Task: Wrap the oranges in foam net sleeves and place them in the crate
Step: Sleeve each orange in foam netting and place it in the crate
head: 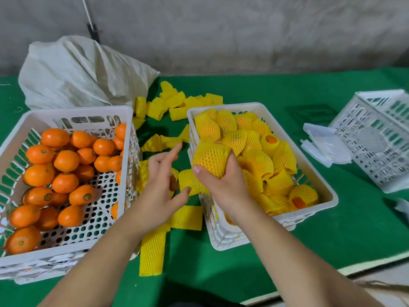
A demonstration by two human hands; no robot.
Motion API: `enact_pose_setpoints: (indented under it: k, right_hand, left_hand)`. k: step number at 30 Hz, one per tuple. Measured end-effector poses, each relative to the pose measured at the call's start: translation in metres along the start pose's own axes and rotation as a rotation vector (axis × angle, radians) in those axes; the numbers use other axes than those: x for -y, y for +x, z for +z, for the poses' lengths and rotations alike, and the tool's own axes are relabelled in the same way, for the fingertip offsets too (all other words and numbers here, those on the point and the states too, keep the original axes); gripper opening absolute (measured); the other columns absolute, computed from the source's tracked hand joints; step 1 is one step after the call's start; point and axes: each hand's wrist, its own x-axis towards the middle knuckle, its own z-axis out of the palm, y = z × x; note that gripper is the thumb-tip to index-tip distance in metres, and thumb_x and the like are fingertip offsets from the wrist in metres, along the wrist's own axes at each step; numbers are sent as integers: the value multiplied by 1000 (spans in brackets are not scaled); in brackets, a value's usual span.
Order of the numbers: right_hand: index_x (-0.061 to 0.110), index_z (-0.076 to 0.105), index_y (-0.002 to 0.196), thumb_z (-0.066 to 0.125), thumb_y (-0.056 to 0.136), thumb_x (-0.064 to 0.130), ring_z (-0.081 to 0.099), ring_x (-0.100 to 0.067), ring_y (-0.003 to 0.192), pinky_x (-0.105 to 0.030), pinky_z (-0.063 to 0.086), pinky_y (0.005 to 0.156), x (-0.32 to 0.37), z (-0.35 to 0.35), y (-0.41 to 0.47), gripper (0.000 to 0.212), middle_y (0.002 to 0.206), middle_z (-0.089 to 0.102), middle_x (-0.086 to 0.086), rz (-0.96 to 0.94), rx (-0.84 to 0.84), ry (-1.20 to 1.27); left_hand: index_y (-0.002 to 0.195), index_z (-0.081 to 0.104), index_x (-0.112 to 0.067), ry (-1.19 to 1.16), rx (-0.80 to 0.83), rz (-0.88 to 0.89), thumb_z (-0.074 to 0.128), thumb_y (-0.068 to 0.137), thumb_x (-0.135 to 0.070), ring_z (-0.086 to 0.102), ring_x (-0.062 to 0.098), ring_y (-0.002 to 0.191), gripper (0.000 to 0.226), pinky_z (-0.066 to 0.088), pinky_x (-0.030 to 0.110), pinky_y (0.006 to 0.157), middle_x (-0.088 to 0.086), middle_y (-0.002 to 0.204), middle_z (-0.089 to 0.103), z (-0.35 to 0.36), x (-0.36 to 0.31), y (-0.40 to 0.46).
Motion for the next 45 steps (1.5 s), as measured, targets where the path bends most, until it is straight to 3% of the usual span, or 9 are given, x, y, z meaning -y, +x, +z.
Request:
enact_pose_setpoints:
  k: [4, 8, 14, 19, 24, 29, 32, 36, 45]
  right_hand:
    - [42, 33, 148, 73, 88, 50, 46, -15, 133, -38, 49, 98, -15, -95, -5, 73, 151, 40, 10, 7, -342, -632]
    - [30, 5, 163, 21, 84, 87, 18, -31, 156, -52, 31, 119, -52, -129, -14, 99, 172, 5, -3, 360, -10, -1251]
    - [24, 7, 164, 4, 81, 82, 8, -26, 158, -45, 11, 127, -61, -124, -14, 101, 172, 8, -6, 347, -10, -1322]
    - [27, 37, 152, 41, 98, 59, 13, -30, 155, -53, 20, 121, -52, -70, -15, 64, 170, 15, -5, -66, -209, -1058]
    - [30, 68, 118, 48, 95, 51, 26, -34, 146, -52, 27, 114, -53, 26, 5, 37, 164, 34, -7, -384, 471, -1354]
    - [19, 53, 146, 57, 95, 57, 5, -43, 154, -64, 16, 121, -88, 72, 31, 63, 171, 3, -14, 290, 1206, -1719]
    - [26, 41, 156, 45, 94, 74, 24, -42, 151, -63, 33, 115, -115, 81, 32, 78, 167, 24, -14, 443, 1455, -1816]
    - [24, 36, 157, 41, 91, 77, 18, -45, 151, -66, 30, 115, -133, 84, 34, 84, 170, 14, -5, 408, 1367, -1775]
    - [15, 31, 158, 45, 99, 61, 12, -45, 153, -62, 22, 120, -119, 85, 44, 76, 171, 7, -8, 450, 1144, -1621]
  left_hand:
    - [160, 28, -41, 72, -168, -132, 69, 96, -30, 61, 7, 94, 76, 53, 16, 86, -12, 130, 34, -44, 36, 1]
    - [153, 45, -21, 202, -256, -379, 63, 103, -16, 54, 30, 121, 53, 48, 53, 109, 7, 140, 39, -49, 77, -10]
    - [139, 52, -44, 129, -216, -391, 57, 108, -25, 38, 25, 135, 37, 38, 57, 116, -9, 130, 38, -48, 90, -14]
    - [138, 56, -40, 61, -240, -388, 56, 107, -21, 50, 1, 106, 36, 44, 31, 100, -7, 128, 40, -46, 86, -12]
    - [149, 47, -31, -19, -268, -453, 55, 109, -27, 41, 6, 128, 42, 36, 21, 106, -7, 137, 36, -48, 82, -11]
    - [167, 7, -20, -182, -341, -658, 40, 114, -26, 54, -8, 123, 63, 44, 16, 102, -5, 140, 49, -54, 85, -10]
    - [167, 13, -22, 284, -20, -862, 46, 110, -33, 26, 39, 153, 67, 26, 54, 123, 17, 167, 24, -71, 108, -11]
    - [165, 7, -42, 801, 465, -1085, 58, 103, -38, 19, 47, 152, 81, 18, 58, 125, 10, 171, 7, -102, 144, -24]
    - [163, 20, -29, 854, 433, -1256, 59, 101, -14, 37, 41, 141, 75, 43, 51, 113, 18, 155, 32, -104, 177, -41]
